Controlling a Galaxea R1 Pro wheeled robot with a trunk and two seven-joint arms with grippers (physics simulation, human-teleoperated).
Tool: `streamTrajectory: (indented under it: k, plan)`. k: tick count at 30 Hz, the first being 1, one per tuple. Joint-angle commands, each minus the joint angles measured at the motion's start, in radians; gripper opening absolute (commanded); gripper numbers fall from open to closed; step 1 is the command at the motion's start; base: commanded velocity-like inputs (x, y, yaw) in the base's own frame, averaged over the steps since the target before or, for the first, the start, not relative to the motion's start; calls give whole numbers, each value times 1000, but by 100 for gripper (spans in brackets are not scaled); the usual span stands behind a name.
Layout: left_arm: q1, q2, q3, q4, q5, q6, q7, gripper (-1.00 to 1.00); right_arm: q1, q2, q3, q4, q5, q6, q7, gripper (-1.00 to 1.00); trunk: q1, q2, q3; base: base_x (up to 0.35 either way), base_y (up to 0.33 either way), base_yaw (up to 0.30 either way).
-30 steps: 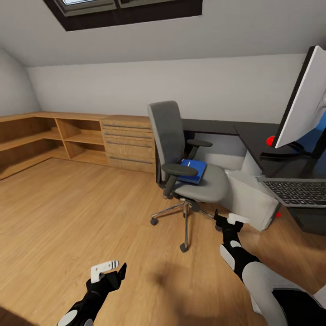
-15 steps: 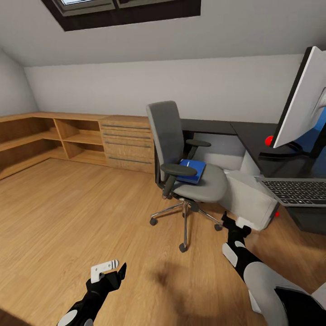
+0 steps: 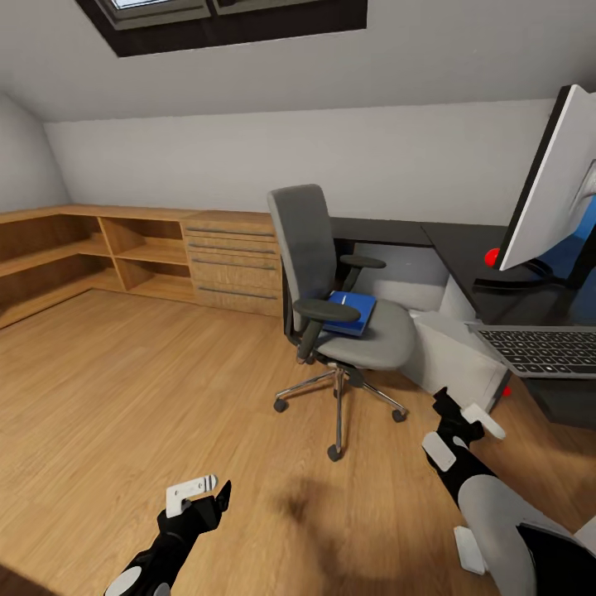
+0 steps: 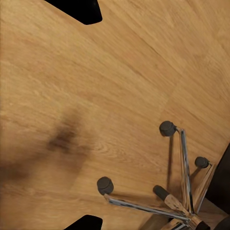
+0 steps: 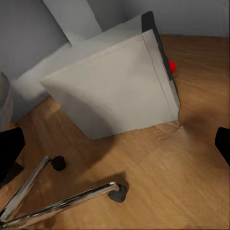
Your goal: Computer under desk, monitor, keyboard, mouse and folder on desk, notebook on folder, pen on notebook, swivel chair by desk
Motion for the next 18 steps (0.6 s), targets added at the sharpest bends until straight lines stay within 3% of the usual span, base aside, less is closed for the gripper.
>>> streamTrajectory:
  k: [1,5,18]
  plan:
    - [0,-1,1,-1,10,6,3,100,0,1,2,-18,-26,-5,1,100,0,0,-1,0,0,0]
    - [0,-1,1,-1,9,6,3,100,0,3,2,-48,-45,-6,9,100,0,0,-1,0,0,0]
    - [0,-1,0,-1,9,6,4,100,1,10,2,-58,-44,-8,13,100,0,0,-1,0,0,0]
